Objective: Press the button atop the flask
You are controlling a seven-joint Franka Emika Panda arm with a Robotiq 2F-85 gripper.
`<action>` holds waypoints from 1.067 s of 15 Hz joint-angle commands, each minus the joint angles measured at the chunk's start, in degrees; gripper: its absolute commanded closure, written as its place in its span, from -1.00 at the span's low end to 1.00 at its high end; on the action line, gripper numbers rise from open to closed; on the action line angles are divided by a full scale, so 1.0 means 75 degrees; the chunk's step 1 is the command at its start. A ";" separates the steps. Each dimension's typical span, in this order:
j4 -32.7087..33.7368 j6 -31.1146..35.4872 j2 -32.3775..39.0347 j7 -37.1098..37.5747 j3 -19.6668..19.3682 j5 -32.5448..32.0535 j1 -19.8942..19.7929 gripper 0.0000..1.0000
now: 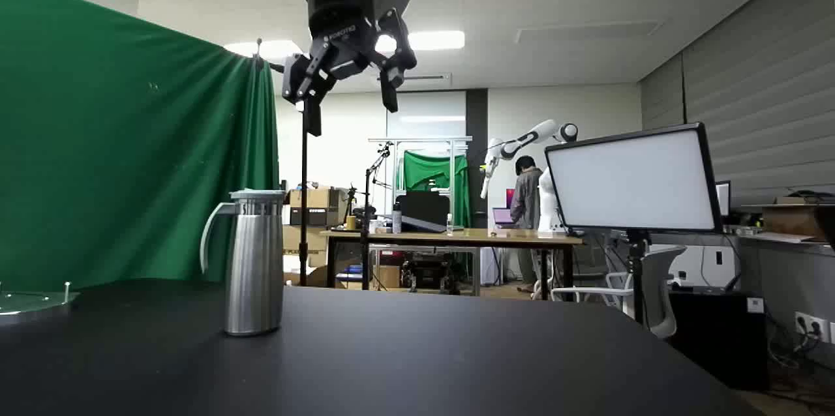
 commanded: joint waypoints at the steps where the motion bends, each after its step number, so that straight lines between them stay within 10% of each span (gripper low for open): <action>1: 0.0008 -0.0016 0.0000 0.0017 -0.0068 -0.0018 0.0075 -1.00; 16: 0.1155 0.0410 0.0644 0.0285 0.0222 0.1283 0.0665 -1.00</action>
